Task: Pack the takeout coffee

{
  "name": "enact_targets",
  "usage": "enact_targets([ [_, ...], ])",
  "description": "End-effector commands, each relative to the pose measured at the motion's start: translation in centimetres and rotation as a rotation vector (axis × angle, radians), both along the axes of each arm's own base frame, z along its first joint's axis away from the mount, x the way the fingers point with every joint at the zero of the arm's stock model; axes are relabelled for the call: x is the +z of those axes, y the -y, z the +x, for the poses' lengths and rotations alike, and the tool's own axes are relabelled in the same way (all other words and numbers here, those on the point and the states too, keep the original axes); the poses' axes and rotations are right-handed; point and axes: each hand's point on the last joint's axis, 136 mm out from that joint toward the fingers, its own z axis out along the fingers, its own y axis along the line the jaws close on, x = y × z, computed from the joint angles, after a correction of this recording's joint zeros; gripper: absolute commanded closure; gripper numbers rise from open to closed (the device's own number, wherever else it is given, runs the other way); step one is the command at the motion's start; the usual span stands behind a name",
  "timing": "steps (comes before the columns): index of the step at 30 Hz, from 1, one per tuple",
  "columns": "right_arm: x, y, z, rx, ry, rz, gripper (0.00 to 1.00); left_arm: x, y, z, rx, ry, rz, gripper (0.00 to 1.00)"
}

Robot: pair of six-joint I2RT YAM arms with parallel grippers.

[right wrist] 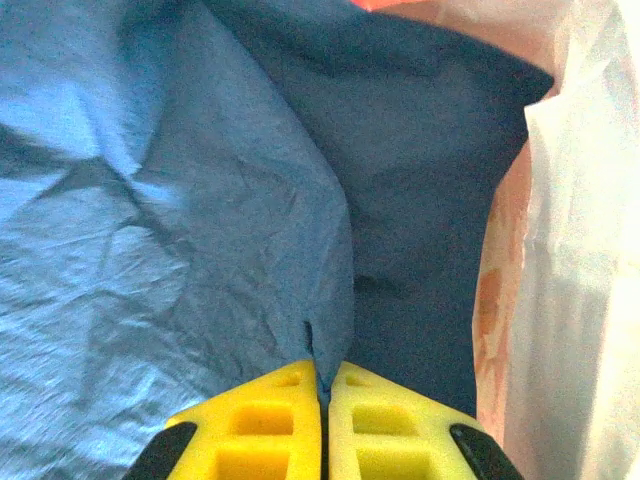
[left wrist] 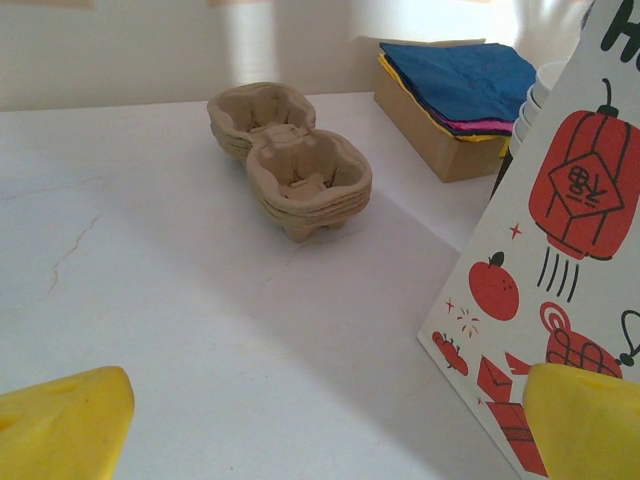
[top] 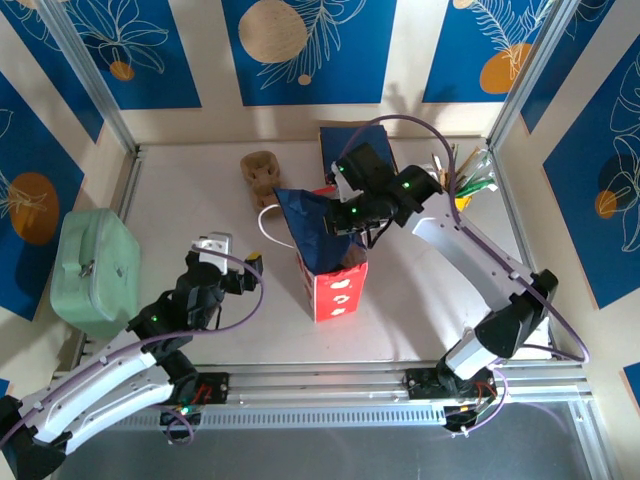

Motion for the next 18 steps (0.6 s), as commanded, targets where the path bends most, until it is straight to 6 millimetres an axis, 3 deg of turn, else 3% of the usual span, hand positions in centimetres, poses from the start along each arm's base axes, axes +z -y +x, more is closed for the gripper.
enact_targets([
  [1,-0.5,1.0,-0.1,-0.003,0.017,-0.113,0.93,0.4,0.3,-0.1,-0.017,0.018,-0.002,0.01],
  [18,-4.2,0.7,-0.4,0.035,-0.016,-0.345,0.95,-0.4,0.2,-0.2,-0.010,0.002,-0.009,0.00],
])
